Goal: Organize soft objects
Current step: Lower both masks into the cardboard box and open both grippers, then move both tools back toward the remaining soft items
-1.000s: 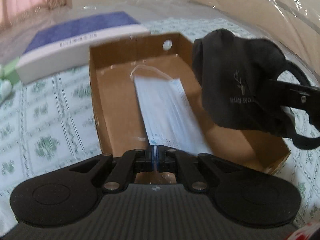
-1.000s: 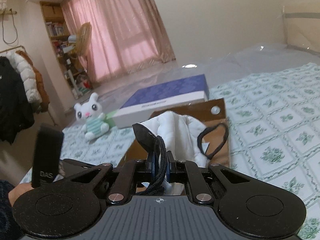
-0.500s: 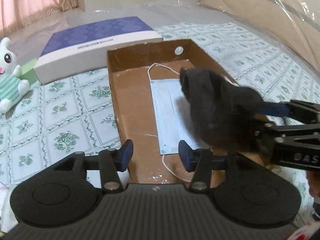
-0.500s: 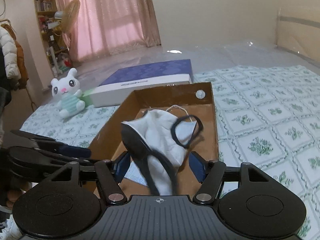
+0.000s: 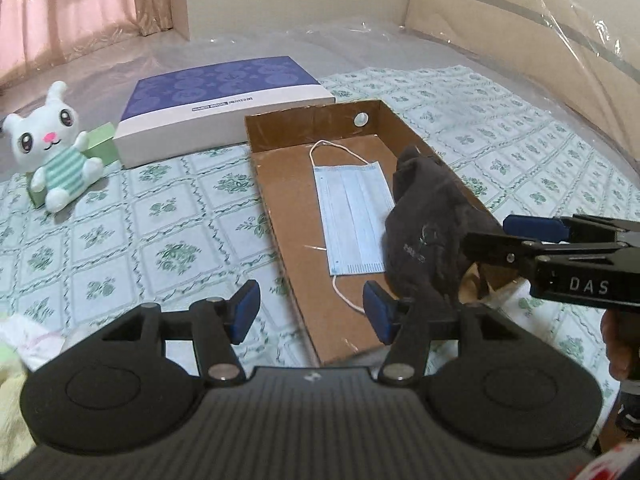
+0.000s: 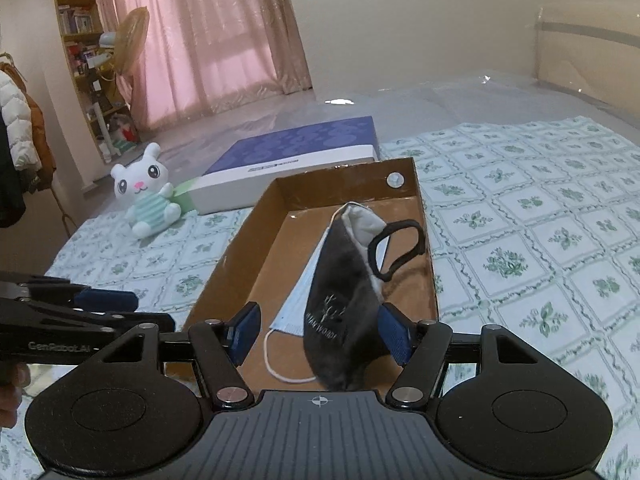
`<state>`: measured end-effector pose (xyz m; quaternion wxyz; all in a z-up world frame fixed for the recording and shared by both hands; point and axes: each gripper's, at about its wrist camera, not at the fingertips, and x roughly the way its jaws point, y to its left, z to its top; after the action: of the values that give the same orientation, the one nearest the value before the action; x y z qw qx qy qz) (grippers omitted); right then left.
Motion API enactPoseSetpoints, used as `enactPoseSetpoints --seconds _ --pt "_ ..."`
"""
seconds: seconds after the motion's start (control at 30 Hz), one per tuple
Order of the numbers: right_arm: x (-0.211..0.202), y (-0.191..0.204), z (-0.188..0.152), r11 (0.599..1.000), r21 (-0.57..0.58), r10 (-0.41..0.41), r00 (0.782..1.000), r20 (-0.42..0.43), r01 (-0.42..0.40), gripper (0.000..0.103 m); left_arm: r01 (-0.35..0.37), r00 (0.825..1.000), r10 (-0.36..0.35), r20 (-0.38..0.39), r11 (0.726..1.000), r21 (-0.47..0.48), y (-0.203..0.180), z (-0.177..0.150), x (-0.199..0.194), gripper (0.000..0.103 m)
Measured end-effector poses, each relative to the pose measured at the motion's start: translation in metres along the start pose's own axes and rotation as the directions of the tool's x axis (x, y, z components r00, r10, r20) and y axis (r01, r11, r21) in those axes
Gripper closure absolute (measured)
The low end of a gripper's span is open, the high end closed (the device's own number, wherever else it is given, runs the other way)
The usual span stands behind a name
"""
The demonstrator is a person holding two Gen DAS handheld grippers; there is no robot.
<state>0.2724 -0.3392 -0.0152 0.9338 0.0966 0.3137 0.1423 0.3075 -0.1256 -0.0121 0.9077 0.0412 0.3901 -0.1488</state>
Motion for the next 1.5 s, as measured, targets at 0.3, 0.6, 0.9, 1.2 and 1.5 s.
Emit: enactPoseSetpoints --seconds 0.3,0.6,0.9,1.2,1.5 --pt "-0.043 0.016 -0.011 0.999 0.042 -0.015 1.000 0.016 0.014 0.038 -0.010 1.000 0.011 0.029 0.999 -0.037 0.007 -0.021 -0.055 0.048" --pt "-0.086 0.041 -0.019 0.999 0.044 -0.026 0.998 0.059 0.024 0.038 -0.027 0.996 0.032 0.082 0.998 -0.063 0.016 -0.041 -0.114 0.046" --pt "-0.110 0.059 -0.030 0.999 0.038 -0.009 0.998 0.060 0.007 0.038 -0.046 0.993 0.056 0.105 0.994 -0.097 0.025 -0.068 -0.157 0.045" --pt "-0.119 0.081 -0.040 1.000 0.009 0.029 0.998 0.049 -0.030 0.038 -0.080 0.988 0.096 0.123 0.988 -0.131 0.040 -0.090 -0.189 0.045" --pt "-0.110 0.106 -0.051 0.996 -0.040 0.084 0.996 -0.006 -0.084 0.038 -0.117 0.984 0.138 0.112 0.977 -0.177 0.057 -0.110 -0.204 0.045"
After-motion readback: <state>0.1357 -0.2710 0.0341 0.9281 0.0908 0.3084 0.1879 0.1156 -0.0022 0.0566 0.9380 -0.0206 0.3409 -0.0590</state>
